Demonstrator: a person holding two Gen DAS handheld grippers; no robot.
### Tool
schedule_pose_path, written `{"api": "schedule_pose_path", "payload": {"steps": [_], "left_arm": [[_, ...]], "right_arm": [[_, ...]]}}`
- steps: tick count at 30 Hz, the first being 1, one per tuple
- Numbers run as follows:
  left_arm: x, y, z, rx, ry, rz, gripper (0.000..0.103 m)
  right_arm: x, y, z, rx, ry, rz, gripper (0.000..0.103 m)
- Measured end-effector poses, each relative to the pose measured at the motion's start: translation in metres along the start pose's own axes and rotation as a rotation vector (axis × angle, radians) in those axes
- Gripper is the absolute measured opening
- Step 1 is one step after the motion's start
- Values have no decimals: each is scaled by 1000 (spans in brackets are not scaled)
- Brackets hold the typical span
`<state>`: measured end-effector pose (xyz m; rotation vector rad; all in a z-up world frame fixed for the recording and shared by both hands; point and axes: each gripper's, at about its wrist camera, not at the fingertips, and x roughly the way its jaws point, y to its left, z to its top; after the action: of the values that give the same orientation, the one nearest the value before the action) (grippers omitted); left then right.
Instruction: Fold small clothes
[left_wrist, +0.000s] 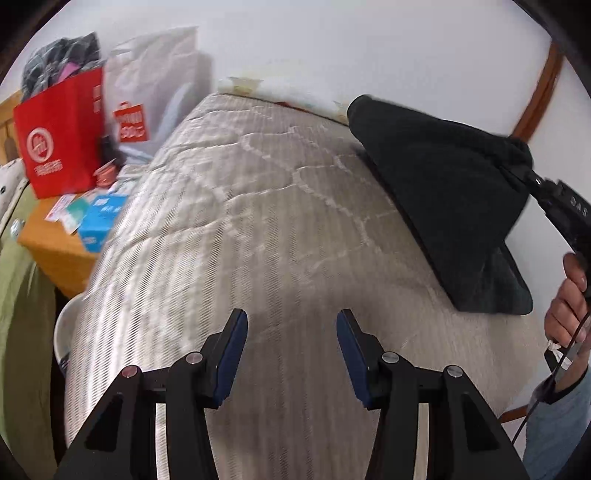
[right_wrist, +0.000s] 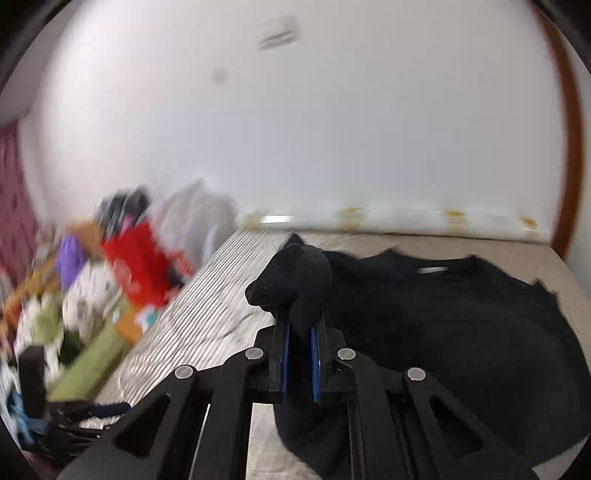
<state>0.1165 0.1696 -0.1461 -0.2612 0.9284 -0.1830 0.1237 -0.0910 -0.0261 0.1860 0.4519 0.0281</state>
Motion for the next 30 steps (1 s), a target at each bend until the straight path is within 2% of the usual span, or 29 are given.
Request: {"api": "schedule_pose_path", "payload": {"steps": [4, 7, 10, 13, 15, 17, 19, 20, 22, 24, 26, 30], "left_arm": [[12, -32, 7, 39, 1, -45, 48], [21, -56, 8, 75, 10, -64, 48], [29, -79, 6, 117, 21, -83, 48], [34, -104, 4, 159, 24, -108, 48], [36, -120, 1, 191, 28, -125, 48], [38, -135, -2, 226, 34, -146, 48], [39, -147, -6, 256, 29, -167, 49], [40, -152, -7, 269, 27, -176, 52], [42, -162, -9, 291, 32, -189, 53], [45, -172, -13, 314, 41, -201, 53], [49, -183, -16, 342, 50, -214, 55], [62, -200, -19, 366, 73, -210, 55]], "right_arm": [[-35, -64, -6, 76, -67, -128, 8], [-55, -111, -25, 169, -79, -168, 8], [-67, -151, -51, 240, -58, -214, 8], [-68, -187, -85, 340, 2, -222, 9], [-70, -199, -102, 379, 35, -211, 12], [-73, -205, -112, 389, 52, -222, 24], [-80, -204, -113, 365, 42, -237, 28], [-84, -203, -112, 350, 33, -230, 37], [-90, -202, -111, 337, 17, -205, 49], [-93, -201, -108, 334, -6, -171, 51], [-87, -204, -105, 342, 0, -134, 59], [-64, -216, -104, 423, 39, -93, 59]]}}
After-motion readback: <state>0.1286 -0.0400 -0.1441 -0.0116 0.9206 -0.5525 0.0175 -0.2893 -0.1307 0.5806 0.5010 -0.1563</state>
